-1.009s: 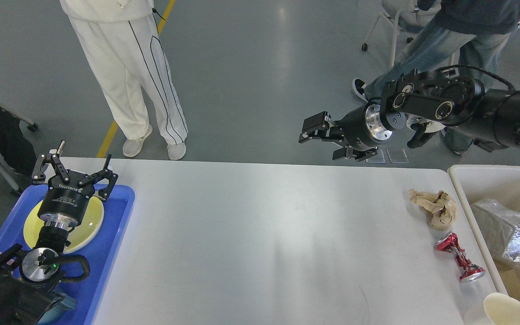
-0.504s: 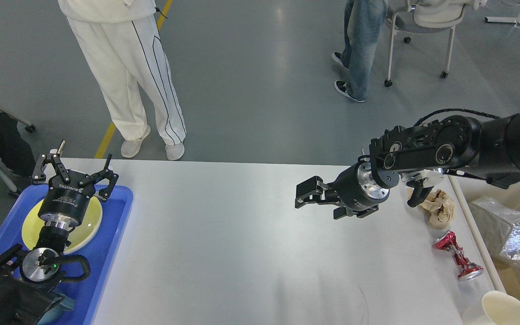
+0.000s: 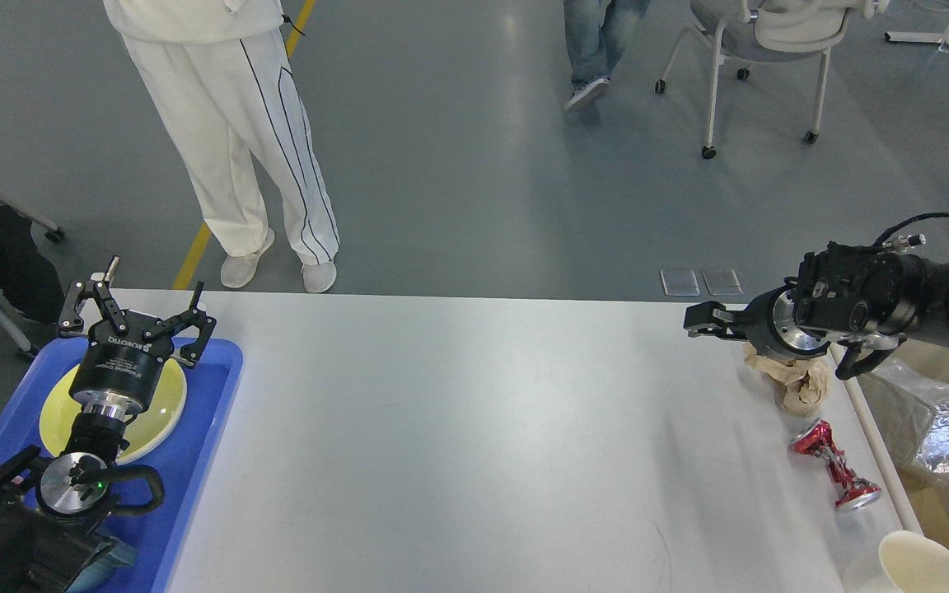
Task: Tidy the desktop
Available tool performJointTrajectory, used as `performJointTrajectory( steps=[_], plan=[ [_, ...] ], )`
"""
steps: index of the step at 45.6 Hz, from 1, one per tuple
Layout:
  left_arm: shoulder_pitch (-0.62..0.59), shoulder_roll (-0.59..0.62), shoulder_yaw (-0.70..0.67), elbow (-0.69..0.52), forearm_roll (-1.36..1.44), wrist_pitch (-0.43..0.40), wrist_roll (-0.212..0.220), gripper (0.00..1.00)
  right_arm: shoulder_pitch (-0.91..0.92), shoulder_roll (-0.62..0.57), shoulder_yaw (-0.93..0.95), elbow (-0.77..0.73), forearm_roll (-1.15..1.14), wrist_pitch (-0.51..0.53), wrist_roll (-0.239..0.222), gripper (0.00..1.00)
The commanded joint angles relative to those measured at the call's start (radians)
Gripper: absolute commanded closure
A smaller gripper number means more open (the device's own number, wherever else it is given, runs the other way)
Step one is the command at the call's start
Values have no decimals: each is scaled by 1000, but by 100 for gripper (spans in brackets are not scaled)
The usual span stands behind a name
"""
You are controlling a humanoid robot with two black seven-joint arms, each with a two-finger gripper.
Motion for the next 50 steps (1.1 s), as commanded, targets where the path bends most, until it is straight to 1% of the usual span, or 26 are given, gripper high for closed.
performJointTrajectory(
  steps=[1, 6, 12, 25, 36, 40, 42, 43, 47, 49, 50],
  plan=[
    [0, 0, 0, 0, 0, 0, 0, 3, -150, 6, 6, -180, 5, -23, 0, 0],
    [0, 0, 0, 0, 0, 0, 0, 3, -233, 8, 8, -289, 11, -29, -1, 0],
    [0, 0, 0, 0, 0, 0, 0, 3, -290, 11, 12, -378, 11, -32, -1, 0],
    [0, 0, 0, 0, 0, 0, 0, 3, -378, 45, 20, -398, 11, -45, -1, 0],
    [0, 0, 0, 0, 0, 0, 0, 3, -468, 86, 22, -521, 11, -54, -4, 0],
    [0, 0, 0, 0, 0, 0, 0, 3, -474, 91, 20, -536, 11, -54, -13, 1],
    [0, 0, 0, 0, 0, 0, 0, 3, -474, 91, 19, -538, 11, -55, -21, 4],
    [0, 0, 0, 0, 0, 0, 0, 3, -474, 91, 17, -538, 11, -55, -24, 6],
    [0, 0, 0, 0, 0, 0, 0, 3, -477, 91, 3, -538, 11, -55, -24, 43],
    [0, 0, 0, 0, 0, 0, 0, 3, -482, 91, 2, -538, 10, -57, -24, 55],
    [0, 0, 0, 0, 0, 0, 0, 3, -485, 91, 0, -538, 10, -57, -24, 58]
  ],
)
